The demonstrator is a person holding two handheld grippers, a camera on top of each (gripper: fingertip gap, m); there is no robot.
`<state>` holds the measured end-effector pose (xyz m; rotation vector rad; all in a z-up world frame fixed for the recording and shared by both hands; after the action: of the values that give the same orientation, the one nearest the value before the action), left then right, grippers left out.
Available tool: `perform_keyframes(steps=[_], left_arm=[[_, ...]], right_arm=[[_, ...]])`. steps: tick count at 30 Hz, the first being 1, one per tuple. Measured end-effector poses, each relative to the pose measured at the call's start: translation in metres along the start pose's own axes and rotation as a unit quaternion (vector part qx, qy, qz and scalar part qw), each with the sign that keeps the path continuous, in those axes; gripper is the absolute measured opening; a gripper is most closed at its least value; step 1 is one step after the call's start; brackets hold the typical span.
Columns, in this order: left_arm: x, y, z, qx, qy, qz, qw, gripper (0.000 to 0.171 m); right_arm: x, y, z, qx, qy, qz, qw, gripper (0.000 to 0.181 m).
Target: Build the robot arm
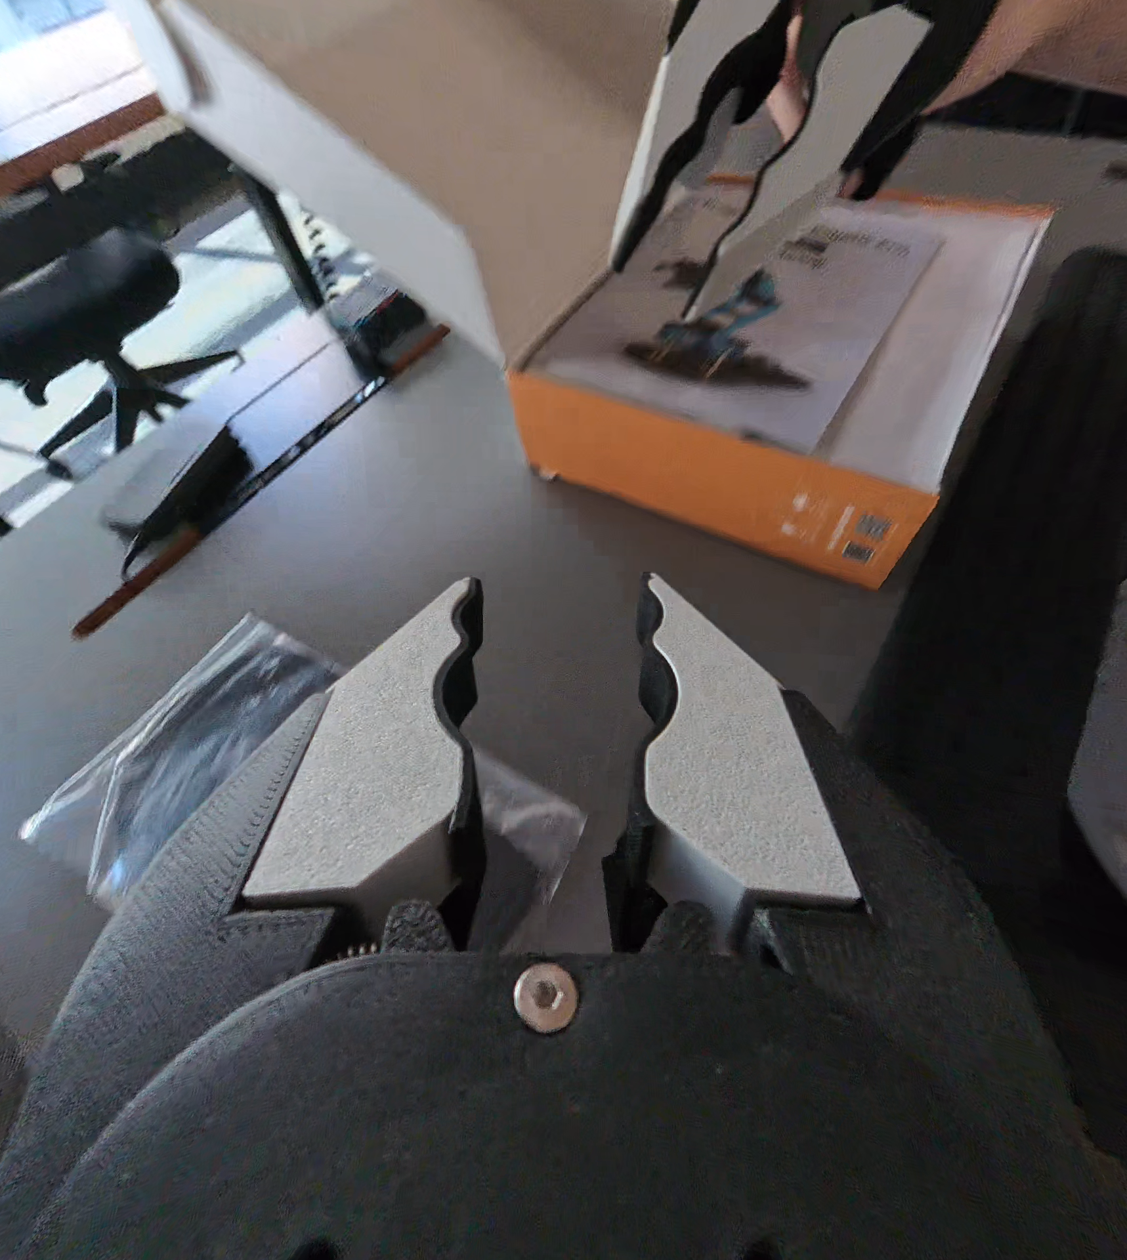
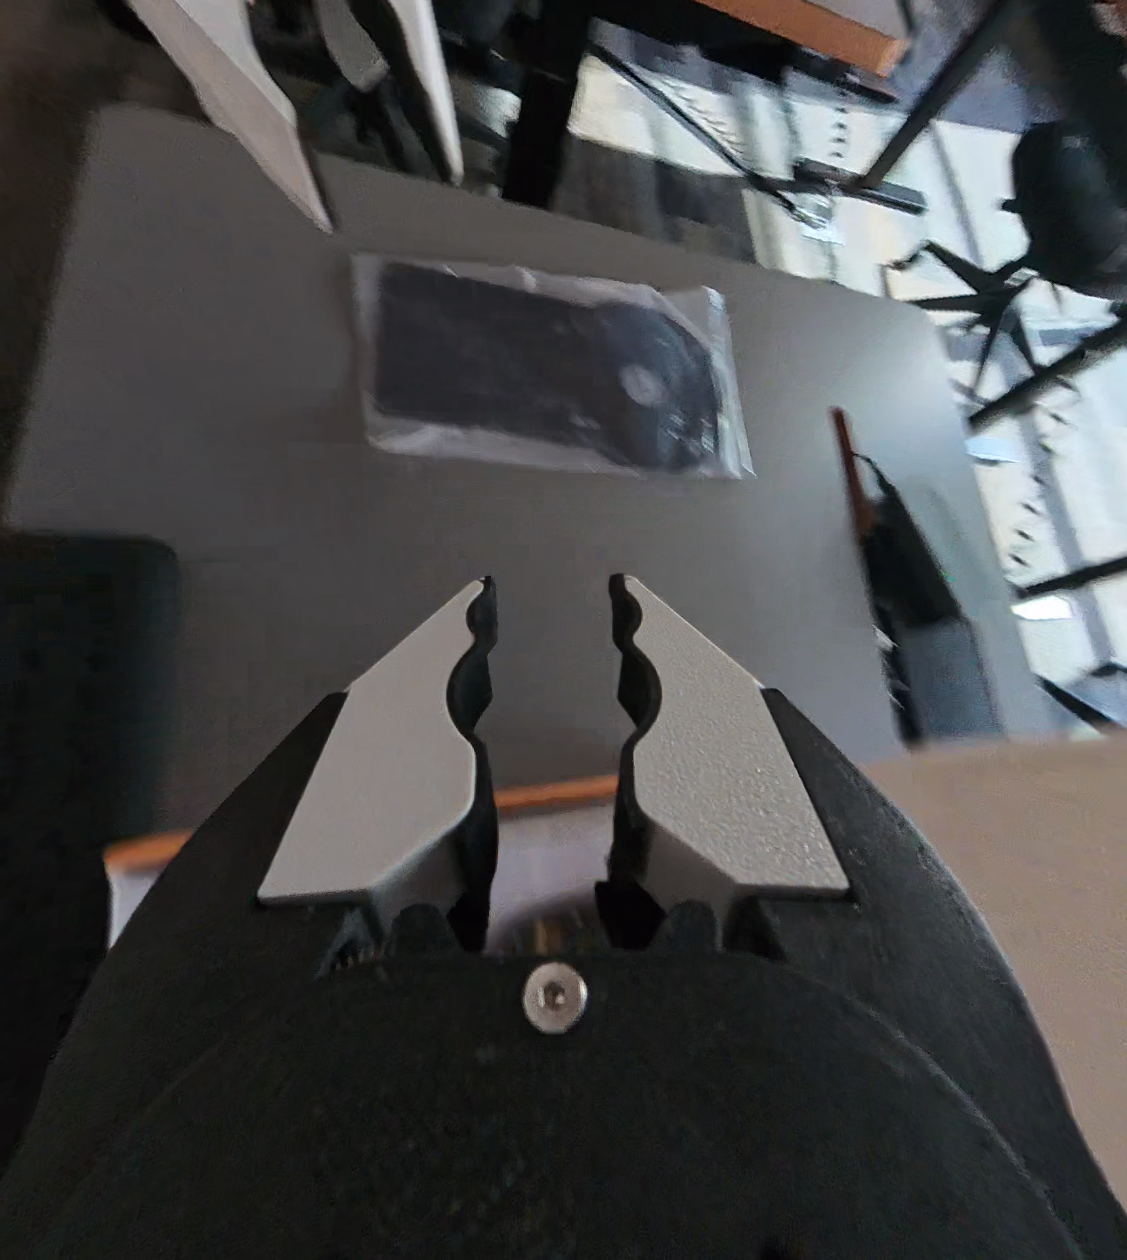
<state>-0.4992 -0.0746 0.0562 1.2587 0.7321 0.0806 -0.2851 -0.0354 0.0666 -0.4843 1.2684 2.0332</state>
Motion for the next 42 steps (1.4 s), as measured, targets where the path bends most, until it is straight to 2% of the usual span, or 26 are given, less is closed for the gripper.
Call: perform_keyframes(steps=[3,7,9,12,16,17,21,27,31,34,37,40,42], left_arm=[[0.037,0.037,0.036,0.028,-0.046,0.005,0.999,0.049],[0.103,0.061,0.082,0.059,-0.085,-0.046,0.994,0.054],[0.140,0.054,0.109,0.082,-0.090,-0.092,0.988,0.055],[0.186,0.035,0.144,0.138,-0.063,-0.163,0.975,0.065],[0.220,0.013,0.165,0.219,-0.023,-0.236,0.947,0.067],[0.225,0.009,0.165,0.233,-0.012,-0.254,0.939,0.067],[0.231,0.000,0.174,0.279,0.005,-0.278,0.919,0.051],[0.233,0.002,0.177,0.277,0.000,-0.301,0.912,0.024],[0.235,-0.001,0.168,0.331,0.021,-0.315,0.889,0.022],[0.236,-0.002,0.169,0.345,0.020,-0.310,0.886,0.014],[0.233,0.004,0.175,0.350,0.028,-0.283,0.892,0.003],[0.228,0.019,0.180,0.362,0.064,-0.261,0.893,0.000],[0.225,0.029,0.189,0.333,0.065,-0.254,0.906,0.000]], right_arm=[[-0.065,-0.042,0.011,0.009,-0.028,-0.052,0.998,0.040],[-0.125,-0.102,-0.009,0.026,-0.024,-0.100,0.994,0.046],[-0.145,-0.134,-0.034,0.027,-0.007,-0.105,0.994,0.052],[-0.168,-0.173,-0.072,0.033,0.006,-0.088,0.996,0.054],[-0.182,-0.201,-0.109,0.004,-0.010,-0.075,0.997,0.053],[-0.182,-0.206,-0.115,-0.004,-0.015,-0.077,0.997,0.053],[-0.183,-0.214,-0.136,0.000,-0.018,-0.067,0.998,0.053],[-0.187,-0.220,-0.152,0.025,-0.030,-0.044,0.998,0.053],[-0.192,-0.218,-0.158,0.035,-0.046,-0.033,0.998,0.053],[-0.196,-0.213,-0.160,0.039,-0.061,-0.026,0.997,0.053],[-0.196,-0.207,-0.162,0.057,-0.086,-0.016,0.995,0.051],[-0.193,-0.197,-0.167,0.165,-0.135,-0.013,0.977,0.046],[-0.192,-0.186,-0.177,0.337,-0.133,0.048,0.931,0.050]])
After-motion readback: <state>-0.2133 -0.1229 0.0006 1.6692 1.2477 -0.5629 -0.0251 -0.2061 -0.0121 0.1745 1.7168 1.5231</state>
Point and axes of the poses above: each gripper's, where its closed fingertips meet, x out along the fingers, y out of its top, z = x × y across the jaws, the point moved 6 cm from there along -x, back along the fingers, and after that the axes turned 14 degrees about -x, right-handed, at the moved point
